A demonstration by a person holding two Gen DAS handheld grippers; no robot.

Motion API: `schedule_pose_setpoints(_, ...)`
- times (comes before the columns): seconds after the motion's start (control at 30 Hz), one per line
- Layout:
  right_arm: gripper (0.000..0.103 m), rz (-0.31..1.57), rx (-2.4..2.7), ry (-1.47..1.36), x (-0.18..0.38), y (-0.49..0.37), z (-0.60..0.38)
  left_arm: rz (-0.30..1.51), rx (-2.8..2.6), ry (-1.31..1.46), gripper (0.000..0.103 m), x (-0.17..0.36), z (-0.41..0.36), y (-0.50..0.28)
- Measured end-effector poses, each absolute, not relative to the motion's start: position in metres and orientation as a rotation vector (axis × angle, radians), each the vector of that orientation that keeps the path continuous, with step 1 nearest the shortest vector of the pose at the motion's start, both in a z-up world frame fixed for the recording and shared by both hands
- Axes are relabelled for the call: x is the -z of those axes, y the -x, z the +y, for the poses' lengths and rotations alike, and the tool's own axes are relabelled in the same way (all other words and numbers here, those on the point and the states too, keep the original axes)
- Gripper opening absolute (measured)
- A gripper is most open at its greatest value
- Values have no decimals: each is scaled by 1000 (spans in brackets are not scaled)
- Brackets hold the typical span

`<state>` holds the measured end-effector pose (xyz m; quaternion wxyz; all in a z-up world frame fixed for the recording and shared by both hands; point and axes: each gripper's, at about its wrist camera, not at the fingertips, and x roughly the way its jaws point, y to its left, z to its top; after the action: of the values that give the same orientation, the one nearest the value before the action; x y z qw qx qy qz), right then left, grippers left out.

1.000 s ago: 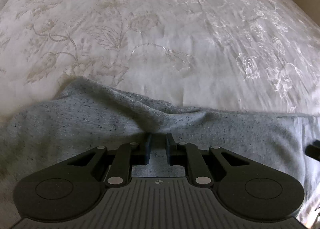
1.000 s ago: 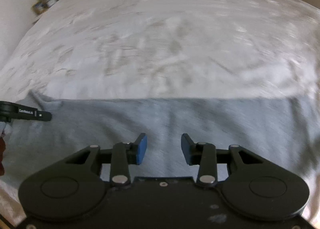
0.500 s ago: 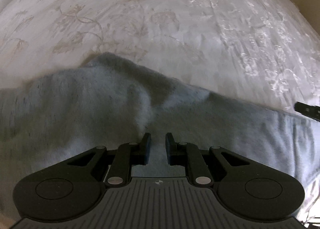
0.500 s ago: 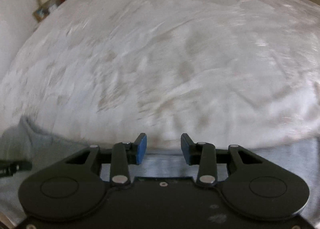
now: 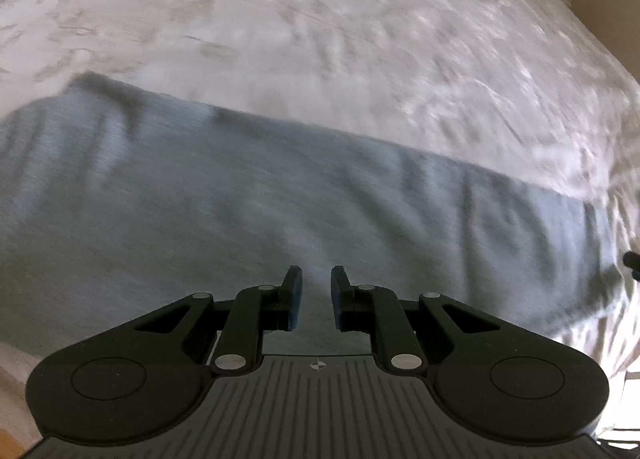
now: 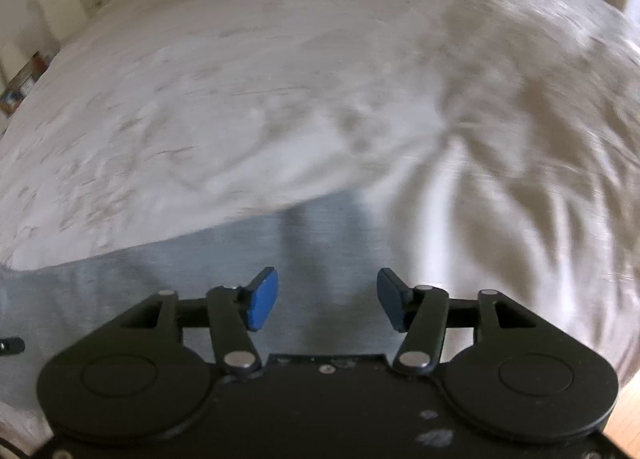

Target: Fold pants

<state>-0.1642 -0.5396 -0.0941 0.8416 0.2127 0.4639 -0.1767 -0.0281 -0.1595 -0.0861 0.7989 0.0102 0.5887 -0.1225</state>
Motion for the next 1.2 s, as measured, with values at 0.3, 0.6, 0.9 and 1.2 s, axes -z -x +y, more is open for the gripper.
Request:
schedule_pose_setpoints(0.3,59,976,174,-549,129,149,-600,1250,267,-56,15,81,-219,58)
schedule_pose_setpoints(0.6,64,1102,-10,-640,173,134,-598,1249,211,-79,15,80,-226,68)
schedule_pose_setpoints(0.9,14,1089,-93,-709,166,161,-584,1230,255,-111,15,90,-247,51)
schedule_pose_setpoints(1.2,14,999,-102,-661,119,166,-580,1189,276,-121,15,106,-273,3)
